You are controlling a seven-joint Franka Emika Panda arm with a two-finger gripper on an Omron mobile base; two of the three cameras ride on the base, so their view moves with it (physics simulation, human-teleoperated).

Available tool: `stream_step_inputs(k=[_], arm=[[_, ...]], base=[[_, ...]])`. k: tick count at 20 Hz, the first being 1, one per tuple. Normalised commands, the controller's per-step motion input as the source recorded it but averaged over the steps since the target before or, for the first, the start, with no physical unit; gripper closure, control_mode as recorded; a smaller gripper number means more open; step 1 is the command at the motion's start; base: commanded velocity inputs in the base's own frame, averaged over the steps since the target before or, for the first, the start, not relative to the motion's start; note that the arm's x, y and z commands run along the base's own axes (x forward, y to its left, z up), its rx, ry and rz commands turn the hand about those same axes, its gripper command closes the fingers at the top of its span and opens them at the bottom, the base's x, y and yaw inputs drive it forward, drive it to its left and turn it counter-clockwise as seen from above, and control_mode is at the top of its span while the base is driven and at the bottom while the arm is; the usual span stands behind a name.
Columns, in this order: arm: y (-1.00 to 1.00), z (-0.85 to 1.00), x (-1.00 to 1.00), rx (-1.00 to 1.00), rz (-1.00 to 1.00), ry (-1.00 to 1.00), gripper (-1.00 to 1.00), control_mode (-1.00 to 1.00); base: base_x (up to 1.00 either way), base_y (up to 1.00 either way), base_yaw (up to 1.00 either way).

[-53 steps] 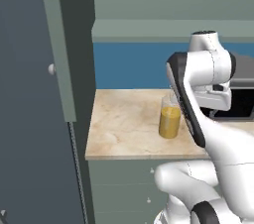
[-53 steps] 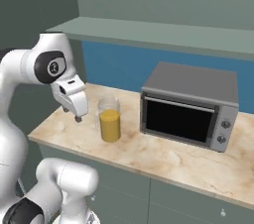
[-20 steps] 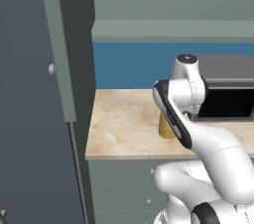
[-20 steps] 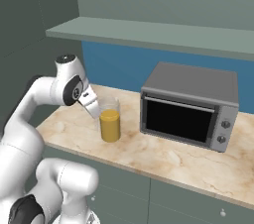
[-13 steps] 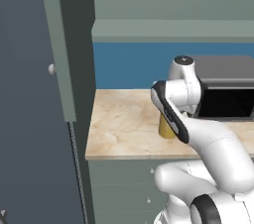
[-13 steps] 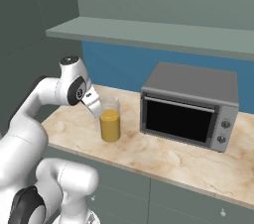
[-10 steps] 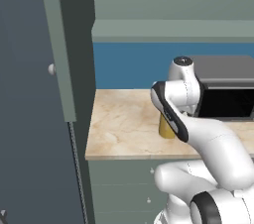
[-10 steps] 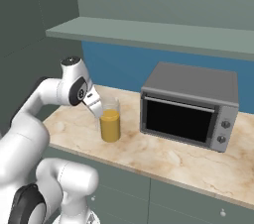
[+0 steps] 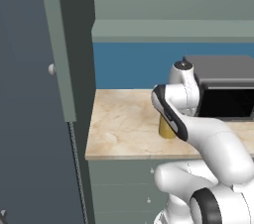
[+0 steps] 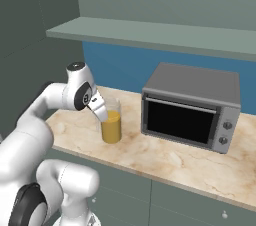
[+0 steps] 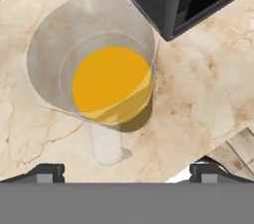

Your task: There is a tray on the dining counter. Grab the cup, mug, and pitcher and place them on the tray. The pitcher may be placed next to the tray if it cannot fit the tray.

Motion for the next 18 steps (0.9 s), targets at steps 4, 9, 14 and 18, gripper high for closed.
stream_step_inputs(k=[4, 9, 14, 18], arm=[[0.00, -0.10, 0.22, 0.00, 0.00, 0.00, -1.00, -1.00], [0.00, -0.11, 0.19, 0.00, 0.00, 0.00, -1.00, -1.00], [0.00, -0.15, 0.09, 0.00, 0.00, 0.00, -1.00, -1.00], [0.00, -0.15, 0.08, 0.00, 0.00, 0.00, -1.00, -1.00]], base=[[0.00, 0.00, 0.00], [0.00, 0.00, 0.00], [0.00, 0.00, 0.00], [0.00, 0.00, 0.00]])
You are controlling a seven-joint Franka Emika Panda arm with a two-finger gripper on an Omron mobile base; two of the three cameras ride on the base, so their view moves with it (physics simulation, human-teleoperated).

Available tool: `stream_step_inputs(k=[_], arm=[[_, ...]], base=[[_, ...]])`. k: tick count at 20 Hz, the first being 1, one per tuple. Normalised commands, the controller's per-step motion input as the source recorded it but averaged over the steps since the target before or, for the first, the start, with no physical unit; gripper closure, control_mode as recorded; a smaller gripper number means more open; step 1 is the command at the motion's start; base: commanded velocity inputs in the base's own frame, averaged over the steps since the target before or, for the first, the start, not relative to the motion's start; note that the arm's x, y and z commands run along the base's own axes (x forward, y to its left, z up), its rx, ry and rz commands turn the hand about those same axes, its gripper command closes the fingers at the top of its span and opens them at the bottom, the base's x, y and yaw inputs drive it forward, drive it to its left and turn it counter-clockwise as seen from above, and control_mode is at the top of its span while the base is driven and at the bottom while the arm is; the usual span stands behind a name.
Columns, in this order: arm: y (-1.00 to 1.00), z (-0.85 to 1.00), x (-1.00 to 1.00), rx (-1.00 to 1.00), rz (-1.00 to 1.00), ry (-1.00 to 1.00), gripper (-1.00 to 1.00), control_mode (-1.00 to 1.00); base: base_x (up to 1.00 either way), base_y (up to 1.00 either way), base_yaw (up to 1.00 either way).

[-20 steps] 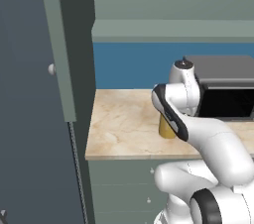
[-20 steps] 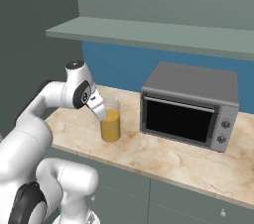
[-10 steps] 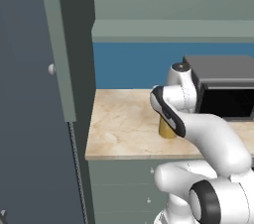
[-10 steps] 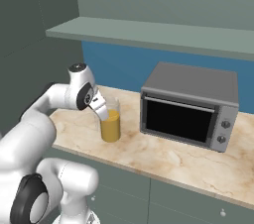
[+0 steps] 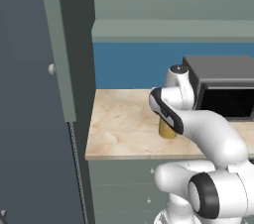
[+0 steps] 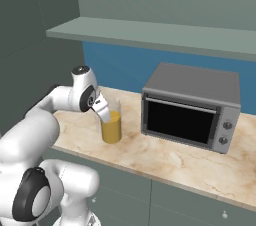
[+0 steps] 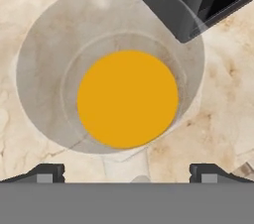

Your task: There is a tray on the dining counter. Grab the cup, mug, and pitcher and place them on the tray. The pitcher may be placed next to the tray if it cannot fit the tray.

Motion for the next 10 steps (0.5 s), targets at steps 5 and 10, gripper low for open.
stream_step_inputs(k=[5, 10], arm=[[0.00, -0.15, 0.01, 0.00, 0.00, 0.00, -1.00, -1.00], [0.00, -0.11, 0.00, 0.00, 0.00, 0.00, -1.00, -1.00]], base=[[0.00, 0.00, 0.00], [0.00, 0.00, 0.00]])
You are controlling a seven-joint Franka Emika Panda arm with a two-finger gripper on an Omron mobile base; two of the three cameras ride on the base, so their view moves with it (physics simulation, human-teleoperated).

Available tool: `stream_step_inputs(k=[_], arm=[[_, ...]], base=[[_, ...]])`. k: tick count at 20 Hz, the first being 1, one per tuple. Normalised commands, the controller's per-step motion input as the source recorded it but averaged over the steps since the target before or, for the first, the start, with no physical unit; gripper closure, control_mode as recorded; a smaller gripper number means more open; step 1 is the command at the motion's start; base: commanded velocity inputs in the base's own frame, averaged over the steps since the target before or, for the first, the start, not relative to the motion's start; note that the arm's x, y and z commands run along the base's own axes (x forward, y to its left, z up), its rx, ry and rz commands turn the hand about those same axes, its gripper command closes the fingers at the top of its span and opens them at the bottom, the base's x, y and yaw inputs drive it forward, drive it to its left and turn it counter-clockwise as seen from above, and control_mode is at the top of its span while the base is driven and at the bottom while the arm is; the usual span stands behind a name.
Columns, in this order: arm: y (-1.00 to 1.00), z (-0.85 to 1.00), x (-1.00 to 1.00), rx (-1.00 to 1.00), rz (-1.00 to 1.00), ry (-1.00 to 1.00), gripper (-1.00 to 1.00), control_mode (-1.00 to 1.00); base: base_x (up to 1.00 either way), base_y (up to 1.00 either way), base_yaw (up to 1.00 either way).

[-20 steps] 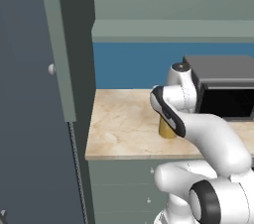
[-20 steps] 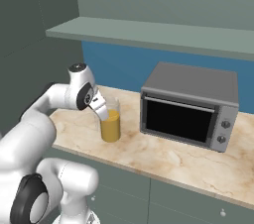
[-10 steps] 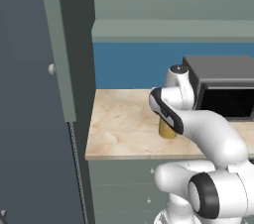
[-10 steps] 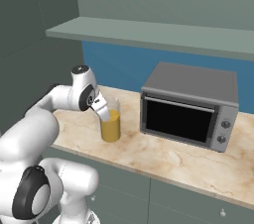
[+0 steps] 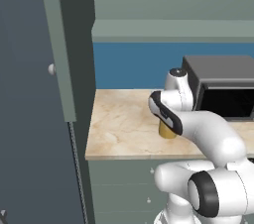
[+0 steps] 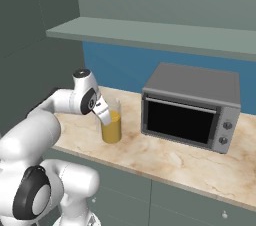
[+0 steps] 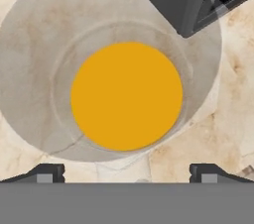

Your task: There is a tray on the dining counter. Grab the cup, mug, and pitcher and place them on the tray. The pitcher may be placed next to the tray if it cannot fit the tray.

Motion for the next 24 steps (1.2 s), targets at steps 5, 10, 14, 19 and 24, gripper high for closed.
stream_step_inputs(k=[5, 10, 14, 19, 24], arm=[[0.00, -0.11, 0.02, 0.00, 0.00, 0.00, -1.00, -1.00], [0.00, -0.12, 0.07, 0.00, 0.00, -0.02, -1.00, -1.00], [0.00, -0.20, 0.02, 0.00, 0.00, 0.00, -1.00, -1.00], [0.00, -0.31, 0.00, -0.01, 0.00, 0.00, 1.00, -1.00], [-0.05, -0.20, -0.06, 0.00, 0.00, 0.00, 1.00, -1.00]], base=[[0.00, 0.00, 0.00], [0.00, 0.00, 0.00], [0.00, 0.00, 0.00], [0.00, 0.00, 0.00], [0.00, 0.00, 0.00]])
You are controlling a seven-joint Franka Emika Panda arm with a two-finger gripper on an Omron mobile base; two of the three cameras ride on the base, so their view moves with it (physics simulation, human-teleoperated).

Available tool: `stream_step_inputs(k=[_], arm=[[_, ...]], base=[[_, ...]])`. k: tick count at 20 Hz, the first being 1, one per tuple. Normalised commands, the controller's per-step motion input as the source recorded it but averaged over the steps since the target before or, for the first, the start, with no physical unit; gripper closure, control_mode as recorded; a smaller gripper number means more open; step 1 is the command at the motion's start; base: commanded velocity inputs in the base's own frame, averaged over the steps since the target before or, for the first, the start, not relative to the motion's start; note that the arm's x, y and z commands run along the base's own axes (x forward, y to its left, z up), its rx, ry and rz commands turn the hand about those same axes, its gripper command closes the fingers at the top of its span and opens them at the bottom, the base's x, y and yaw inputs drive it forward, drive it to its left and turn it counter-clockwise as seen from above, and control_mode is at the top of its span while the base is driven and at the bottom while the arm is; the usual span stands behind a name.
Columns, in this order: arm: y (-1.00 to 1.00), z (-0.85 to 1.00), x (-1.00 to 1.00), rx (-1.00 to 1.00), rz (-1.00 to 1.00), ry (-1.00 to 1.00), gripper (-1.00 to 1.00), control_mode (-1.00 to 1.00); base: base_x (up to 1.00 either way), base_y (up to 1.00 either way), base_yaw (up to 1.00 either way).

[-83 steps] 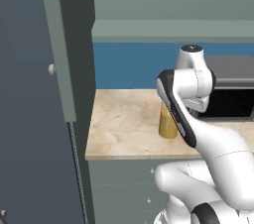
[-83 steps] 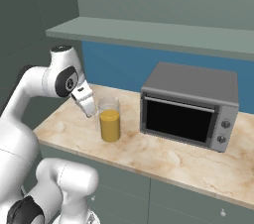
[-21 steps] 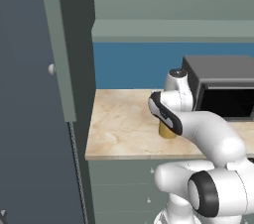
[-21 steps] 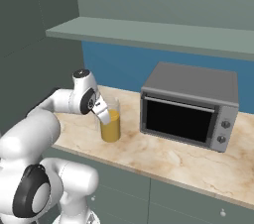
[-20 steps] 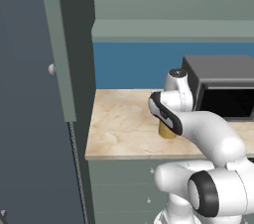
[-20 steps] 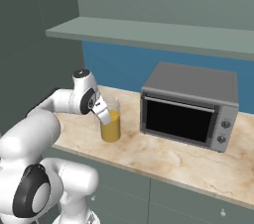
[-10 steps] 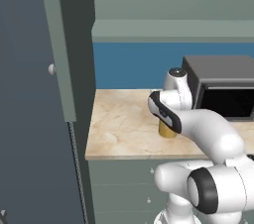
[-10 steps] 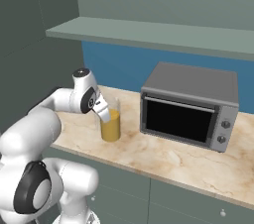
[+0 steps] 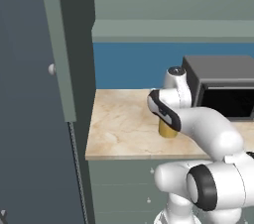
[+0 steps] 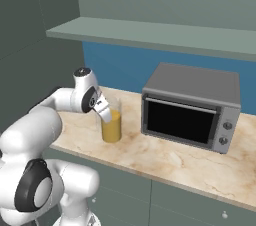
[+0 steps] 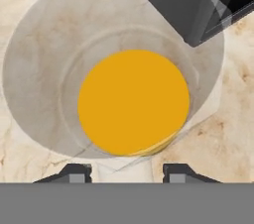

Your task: There is a tray on the dining counter. Grab the cup, mug, and pitcher and place them on the tray. The pitcher may be placed next to the tray if it cannot fit the tray.

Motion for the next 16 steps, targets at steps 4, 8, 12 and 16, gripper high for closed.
stream_step_inputs(k=[4, 8, 12, 16], arm=[[-0.12, -0.04, -0.31, 0.00, 0.00, 0.00, 1.00, -1.00], [-0.03, 0.00, -0.52, 0.00, 0.00, -0.02, 1.00, -1.00], [0.00, 0.27, -0.49, 0.00, 0.00, -0.15, 1.00, -1.00], [0.00, 0.85, -0.53, -0.03, 0.02, -0.29, 1.00, -1.00]], base=[[0.00, 0.00, 0.00], [0.00, 0.00, 0.00], [0.00, 0.00, 0.00], [0.00, 0.00, 0.00]])
